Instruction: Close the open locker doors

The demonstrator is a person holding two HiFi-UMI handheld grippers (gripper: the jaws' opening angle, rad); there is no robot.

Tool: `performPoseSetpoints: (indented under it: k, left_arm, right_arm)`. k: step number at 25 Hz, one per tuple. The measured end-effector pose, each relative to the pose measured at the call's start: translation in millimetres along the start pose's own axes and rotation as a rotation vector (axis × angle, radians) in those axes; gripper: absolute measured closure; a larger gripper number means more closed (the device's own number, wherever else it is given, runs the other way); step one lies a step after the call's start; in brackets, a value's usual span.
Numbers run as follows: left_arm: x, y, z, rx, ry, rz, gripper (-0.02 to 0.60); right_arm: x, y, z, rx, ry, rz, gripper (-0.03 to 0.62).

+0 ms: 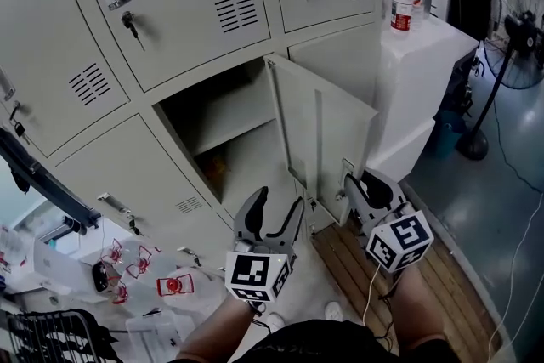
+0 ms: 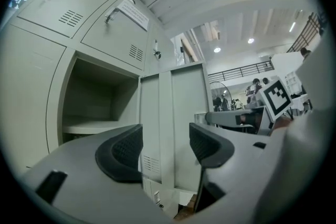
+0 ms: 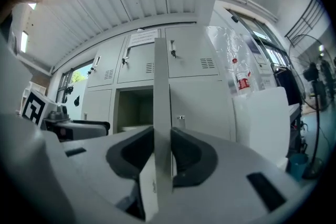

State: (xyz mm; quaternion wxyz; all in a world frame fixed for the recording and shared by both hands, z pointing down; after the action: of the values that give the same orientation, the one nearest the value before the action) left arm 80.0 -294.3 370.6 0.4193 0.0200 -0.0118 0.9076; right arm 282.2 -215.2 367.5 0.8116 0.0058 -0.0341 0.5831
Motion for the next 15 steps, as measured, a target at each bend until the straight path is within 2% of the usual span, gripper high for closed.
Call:
performPoseSetpoints:
  k: [6,15]
  left_arm:
    - [-1.0,-4.0,-1.4,0.006,-0.012,-0.016,0.307]
    - [3.5,8.4,-3.2,0.015,-0.017,-0.037,0.308]
  right_arm:
    - [-0.2,1.1,-0.1,0.006,0.015,-0.030,0.494]
    - [-3.7,12.3,0.4,0.007,0.009,-0.030,0.493]
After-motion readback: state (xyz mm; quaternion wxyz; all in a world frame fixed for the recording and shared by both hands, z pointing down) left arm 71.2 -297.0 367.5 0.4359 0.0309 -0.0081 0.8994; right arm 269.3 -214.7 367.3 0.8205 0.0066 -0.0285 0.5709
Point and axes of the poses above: the fingertips, and each gripper's own axes: x backward along the fingers, y to its left, z out of its underside, the point moved 8 cm from there along x, backward along the fingers, and after that the axes turned 15 degrees about -z, right-handed, at the moved point
